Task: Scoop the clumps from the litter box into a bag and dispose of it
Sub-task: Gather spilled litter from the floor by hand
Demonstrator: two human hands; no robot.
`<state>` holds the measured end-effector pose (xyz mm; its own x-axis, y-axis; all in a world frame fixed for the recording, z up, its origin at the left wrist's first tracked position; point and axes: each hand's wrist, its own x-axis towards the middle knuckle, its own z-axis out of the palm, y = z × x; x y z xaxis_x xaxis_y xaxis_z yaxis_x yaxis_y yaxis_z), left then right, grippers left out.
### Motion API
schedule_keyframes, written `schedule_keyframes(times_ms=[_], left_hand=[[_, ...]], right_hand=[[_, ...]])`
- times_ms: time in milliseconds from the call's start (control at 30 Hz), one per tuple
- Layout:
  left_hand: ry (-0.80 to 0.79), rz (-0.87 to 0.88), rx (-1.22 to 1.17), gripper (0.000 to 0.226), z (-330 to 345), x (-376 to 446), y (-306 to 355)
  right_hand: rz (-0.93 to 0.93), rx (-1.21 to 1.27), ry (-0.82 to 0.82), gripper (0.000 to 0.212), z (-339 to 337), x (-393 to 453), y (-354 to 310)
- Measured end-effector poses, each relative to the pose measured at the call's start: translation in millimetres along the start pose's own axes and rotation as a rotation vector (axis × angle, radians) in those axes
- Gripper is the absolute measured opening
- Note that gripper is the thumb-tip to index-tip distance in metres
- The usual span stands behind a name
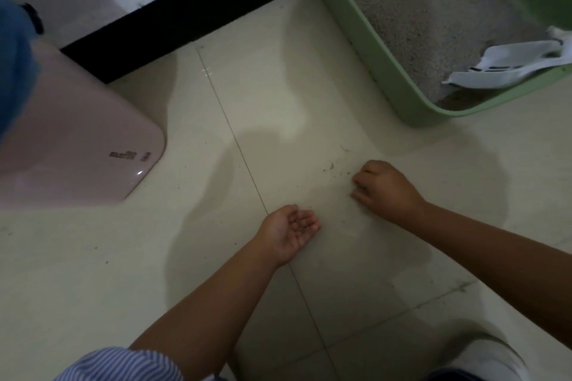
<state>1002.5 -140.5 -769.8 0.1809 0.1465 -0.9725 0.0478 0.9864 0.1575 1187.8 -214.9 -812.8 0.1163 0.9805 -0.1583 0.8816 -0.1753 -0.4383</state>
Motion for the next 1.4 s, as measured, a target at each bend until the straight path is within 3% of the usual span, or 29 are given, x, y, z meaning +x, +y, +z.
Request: schedule_keyframes(times_ms=[100,267,467,867,967,1033,1100,1167,1267,1400], left_hand=[[0.009,0.01,-0.005,0.041,-1.9,1.1,0.7],[0.008,0.01,-0.003,0.04,0.7,1.3,0.3],[0.0,0.003,0.003,0.039,1.7,1.8,0.1],[-0.008,0.001,-0.019,0.04,5.4,3.0,-0.2],[-0.024,-0.008,-0.032,0.041,10.0,3.1,-1.9],[-0.043,-0.013,-0.032,0.042,14.3,1.2,-3.2],[-0.076,-0.02,-0.034,0.042,17.6,-1.6,-4.1],[-0.096,-0.016,-0.063,0.041,17.9,-2.5,-3.5],[-0.05,0.02,-0.044,0.039,12.6,-0.6,-0.6],[-0.01,0.041,0.011,0.035,2.5,0.4,0.5]], right_hand=[[-0.073,-0.068,-0.002,0.015,5.6,-1.8,-2.2],[-0.093,-0.159,-0.045,0.031,2.3,-2.6,-2.5],[0.033,-0.11,-0.025,0.021,0.7,-14.0,3.0],[0.053,-0.214,-0.101,0.04,-3.4,-5.9,-10.0],[0.174,0.064,-0.086,0.006,-10.3,-0.1,-22.7],[0.091,0.296,-0.052,0.015,-15.9,1.6,-37.9],[-0.012,0.359,-0.024,0.026,-19.4,0.0,-48.3],[-0.034,0.294,0.046,0.03,-18.8,1.0,-40.0],[0.07,0.122,0.081,0.019,-20.9,11.2,-22.9],[-0.172,-0.041,-0.014,0.033,-11.2,34.6,-27.8]])
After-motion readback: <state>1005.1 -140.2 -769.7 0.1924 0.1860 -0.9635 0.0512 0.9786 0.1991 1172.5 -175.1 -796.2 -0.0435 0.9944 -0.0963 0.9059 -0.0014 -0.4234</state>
